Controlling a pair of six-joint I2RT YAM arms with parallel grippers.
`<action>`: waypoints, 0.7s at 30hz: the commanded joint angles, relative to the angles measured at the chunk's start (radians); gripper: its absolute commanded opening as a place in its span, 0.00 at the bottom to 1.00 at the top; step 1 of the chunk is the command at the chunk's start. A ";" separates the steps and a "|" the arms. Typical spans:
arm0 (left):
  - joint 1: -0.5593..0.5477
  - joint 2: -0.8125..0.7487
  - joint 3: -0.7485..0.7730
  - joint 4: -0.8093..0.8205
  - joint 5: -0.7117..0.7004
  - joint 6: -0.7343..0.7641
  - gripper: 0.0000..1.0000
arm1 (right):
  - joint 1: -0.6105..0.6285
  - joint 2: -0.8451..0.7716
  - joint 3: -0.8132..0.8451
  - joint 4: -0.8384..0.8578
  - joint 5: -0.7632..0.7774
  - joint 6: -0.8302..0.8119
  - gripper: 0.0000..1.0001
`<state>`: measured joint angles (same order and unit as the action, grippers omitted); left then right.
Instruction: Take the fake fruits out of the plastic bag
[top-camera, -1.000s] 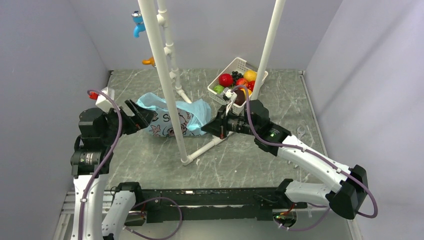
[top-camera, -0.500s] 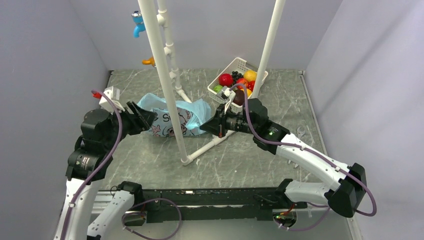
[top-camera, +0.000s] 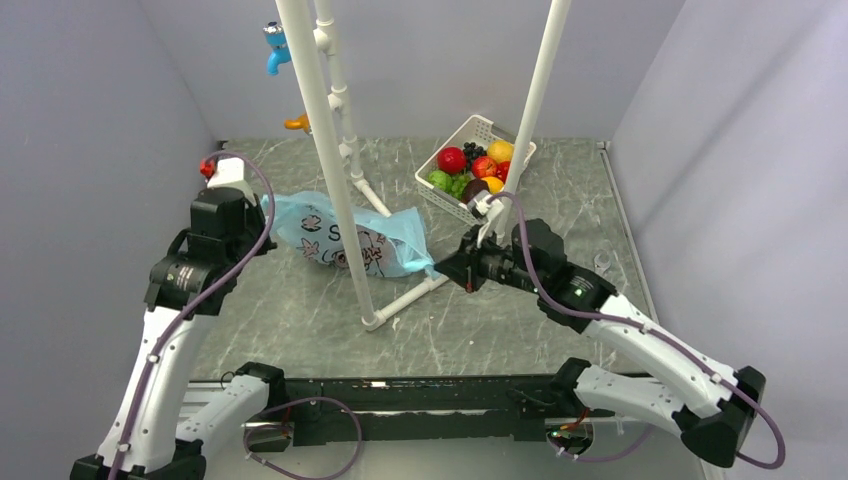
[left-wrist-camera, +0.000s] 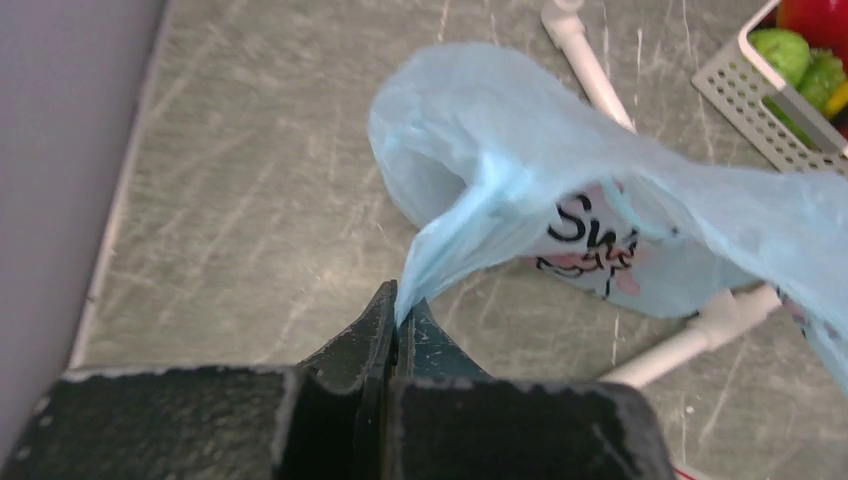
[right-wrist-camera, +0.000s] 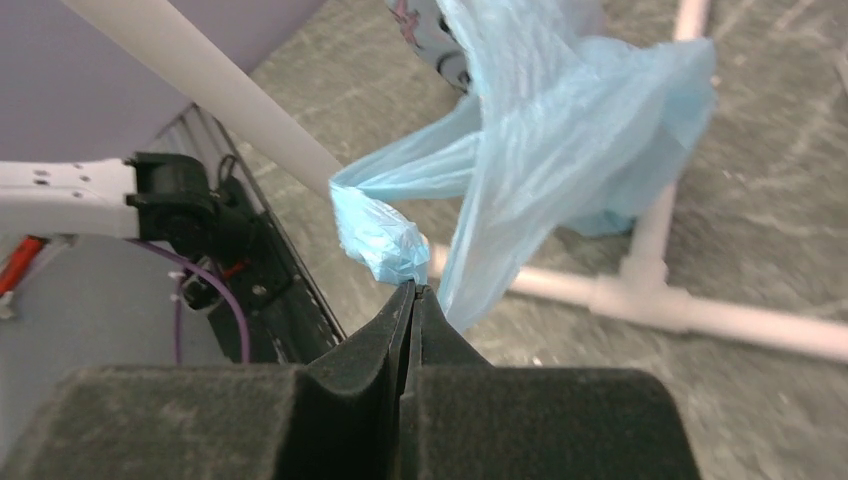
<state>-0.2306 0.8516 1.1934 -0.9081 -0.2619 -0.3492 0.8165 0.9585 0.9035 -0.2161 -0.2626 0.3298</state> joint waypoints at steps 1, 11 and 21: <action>-0.003 0.046 0.140 0.022 -0.115 0.168 0.00 | 0.011 -0.092 -0.048 -0.180 0.136 -0.044 0.00; -0.003 0.230 0.318 0.034 -0.219 0.436 0.00 | 0.061 -0.088 -0.170 -0.165 -0.030 -0.005 0.00; -0.003 0.067 0.162 0.015 0.228 0.270 0.00 | 0.081 -0.001 0.067 -0.170 0.220 -0.097 0.40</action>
<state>-0.2325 1.0374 1.4128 -0.9195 -0.1997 -0.0025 0.8974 0.9440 0.8410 -0.4725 -0.1299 0.2790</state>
